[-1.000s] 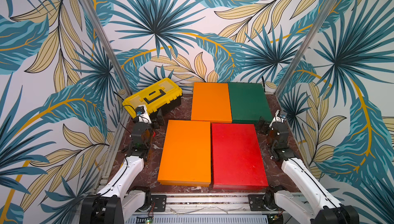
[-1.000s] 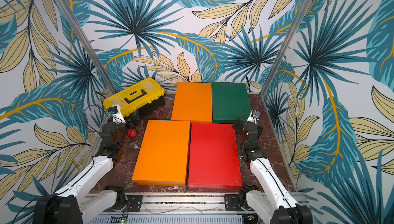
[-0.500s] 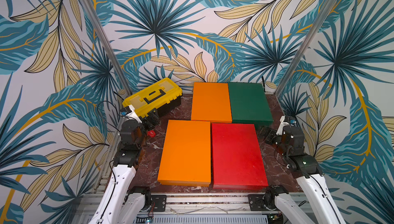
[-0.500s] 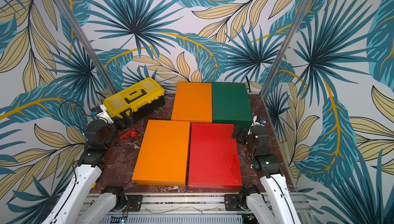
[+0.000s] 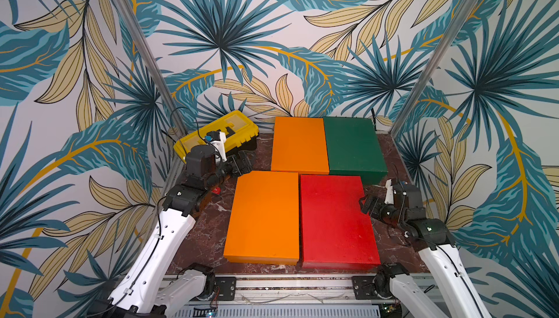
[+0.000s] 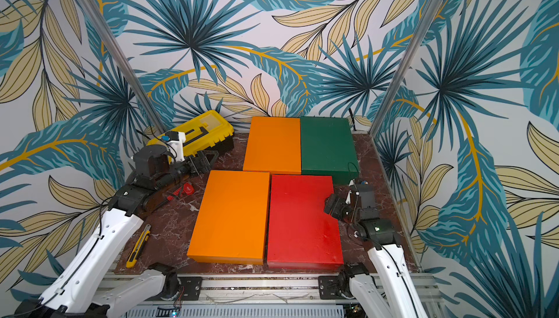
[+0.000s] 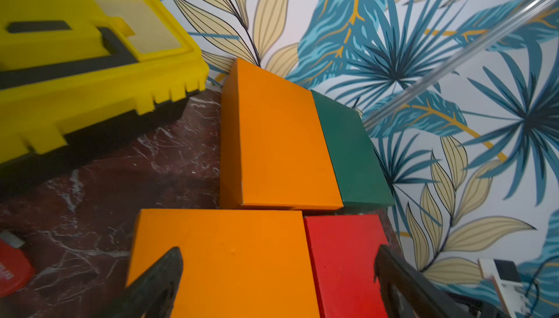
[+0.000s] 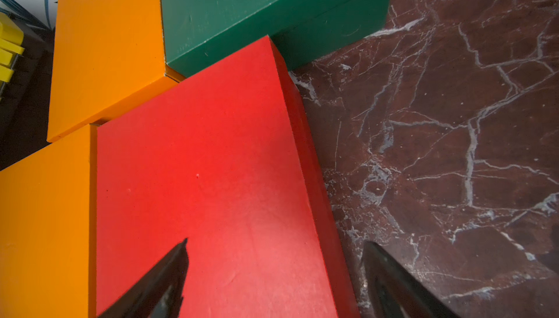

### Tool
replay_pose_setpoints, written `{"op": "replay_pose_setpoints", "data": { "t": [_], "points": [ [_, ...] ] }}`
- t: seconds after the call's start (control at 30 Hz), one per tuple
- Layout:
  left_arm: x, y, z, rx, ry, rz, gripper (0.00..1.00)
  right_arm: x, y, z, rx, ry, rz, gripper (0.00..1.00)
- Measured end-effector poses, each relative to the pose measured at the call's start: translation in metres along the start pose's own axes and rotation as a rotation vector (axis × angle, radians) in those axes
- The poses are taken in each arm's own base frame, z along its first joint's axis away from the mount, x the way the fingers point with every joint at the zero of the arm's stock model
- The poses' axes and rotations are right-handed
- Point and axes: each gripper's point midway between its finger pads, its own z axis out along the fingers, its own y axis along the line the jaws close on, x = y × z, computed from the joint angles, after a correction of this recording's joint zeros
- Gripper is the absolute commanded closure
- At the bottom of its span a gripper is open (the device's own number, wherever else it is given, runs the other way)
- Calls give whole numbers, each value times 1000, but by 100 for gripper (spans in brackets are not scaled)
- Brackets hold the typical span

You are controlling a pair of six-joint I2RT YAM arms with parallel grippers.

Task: Stack the shoeboxes
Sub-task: Pick up the shoebox from the center of the board.

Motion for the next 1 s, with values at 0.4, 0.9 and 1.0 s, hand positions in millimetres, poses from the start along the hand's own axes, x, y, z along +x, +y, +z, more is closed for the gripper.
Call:
{"op": "replay_pose_setpoints", "data": {
  "t": [0.4,0.9,1.0],
  "points": [
    [115,-85,41,111,429,103,8,26,11,15,-93,114,6,11],
    [225,-82,92,-25,761,99,5,24,5,12,-73,68,6,9],
    [227,-84,98,-39,768,94,5,24,4,13,-71,70,9,9]
  ]
}}
